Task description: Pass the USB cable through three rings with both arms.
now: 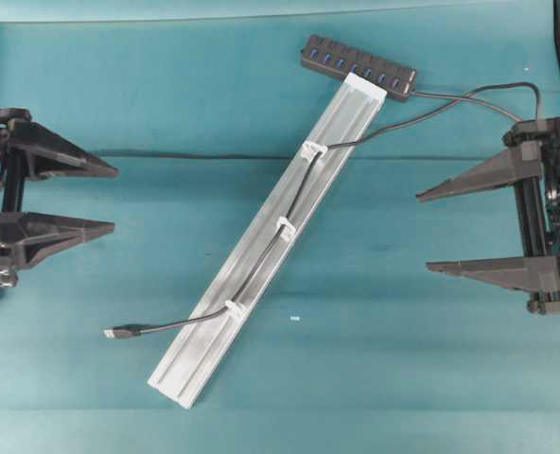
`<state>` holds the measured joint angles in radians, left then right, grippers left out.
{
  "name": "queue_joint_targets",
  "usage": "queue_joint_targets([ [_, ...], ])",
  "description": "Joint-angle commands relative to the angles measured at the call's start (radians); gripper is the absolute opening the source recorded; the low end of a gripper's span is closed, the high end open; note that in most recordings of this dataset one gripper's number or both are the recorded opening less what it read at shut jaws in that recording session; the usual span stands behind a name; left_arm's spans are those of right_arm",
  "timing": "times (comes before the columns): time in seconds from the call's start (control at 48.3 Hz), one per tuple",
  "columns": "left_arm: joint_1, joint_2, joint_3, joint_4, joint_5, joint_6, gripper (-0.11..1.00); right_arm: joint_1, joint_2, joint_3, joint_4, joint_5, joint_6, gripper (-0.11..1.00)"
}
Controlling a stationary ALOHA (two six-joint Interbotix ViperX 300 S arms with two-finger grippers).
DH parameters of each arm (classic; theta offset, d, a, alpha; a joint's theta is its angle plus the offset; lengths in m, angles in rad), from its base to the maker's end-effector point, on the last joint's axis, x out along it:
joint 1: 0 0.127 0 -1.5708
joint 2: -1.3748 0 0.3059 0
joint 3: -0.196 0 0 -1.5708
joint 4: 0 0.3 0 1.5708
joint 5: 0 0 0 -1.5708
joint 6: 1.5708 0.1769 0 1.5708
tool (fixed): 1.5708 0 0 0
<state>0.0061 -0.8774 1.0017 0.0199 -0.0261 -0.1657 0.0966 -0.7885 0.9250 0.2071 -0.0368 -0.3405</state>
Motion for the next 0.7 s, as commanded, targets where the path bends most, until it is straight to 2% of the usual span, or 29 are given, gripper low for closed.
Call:
queue_joint_targets([
  [0.0,0.002,-0.003,-0.014,0.003,-0.009,-0.002,0.81,0.002,-0.003,0.002,0.006,-0.018,0.029,0.78],
  [0.207,0.002,-0.012,-0.014,0.006,-0.005,0.0,0.81,-0.003,-0.003,0.009,0.005,-0.034,0.044,0.78],
  [0.684,0.015,0.008,-0.012,0.003,-0.009,0.006,0.81,-0.009,-0.011,0.011,0.017,-0.152,0.057,0.78],
])
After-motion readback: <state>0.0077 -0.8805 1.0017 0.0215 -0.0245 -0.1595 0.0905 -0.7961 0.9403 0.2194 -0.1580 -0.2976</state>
